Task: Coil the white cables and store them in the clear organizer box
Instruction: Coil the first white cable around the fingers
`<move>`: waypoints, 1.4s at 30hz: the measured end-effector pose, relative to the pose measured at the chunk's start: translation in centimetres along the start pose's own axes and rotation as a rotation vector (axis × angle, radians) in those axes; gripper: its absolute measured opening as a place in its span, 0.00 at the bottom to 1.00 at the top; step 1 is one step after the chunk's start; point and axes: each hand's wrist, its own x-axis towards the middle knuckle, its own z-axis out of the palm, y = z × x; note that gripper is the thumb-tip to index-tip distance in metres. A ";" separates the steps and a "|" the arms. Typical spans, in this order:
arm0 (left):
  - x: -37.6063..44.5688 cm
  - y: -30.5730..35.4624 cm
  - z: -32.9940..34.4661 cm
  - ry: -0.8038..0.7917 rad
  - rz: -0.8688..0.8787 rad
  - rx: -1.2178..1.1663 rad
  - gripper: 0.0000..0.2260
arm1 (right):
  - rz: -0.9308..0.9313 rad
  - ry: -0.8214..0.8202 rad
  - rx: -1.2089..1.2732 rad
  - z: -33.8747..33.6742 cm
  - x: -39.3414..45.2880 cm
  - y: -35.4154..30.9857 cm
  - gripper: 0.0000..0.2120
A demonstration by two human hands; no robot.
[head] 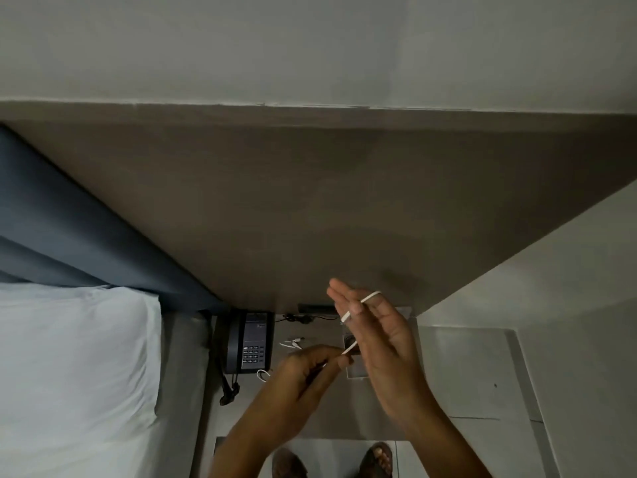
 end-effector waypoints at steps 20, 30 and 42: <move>1.1 6.6 -4.3 -0.043 0.180 0.270 0.09 | 0.333 -0.096 0.420 -0.9 -5.5 -0.3 0.16; 1.0 7.8 -3.3 -0.004 0.073 -0.167 0.14 | 0.498 -0.300 0.911 -1.1 -7.5 -3.6 0.10; -2.0 8.1 0.2 -0.181 0.051 0.102 0.19 | 0.032 0.059 0.338 0.3 -5.3 -6.7 0.20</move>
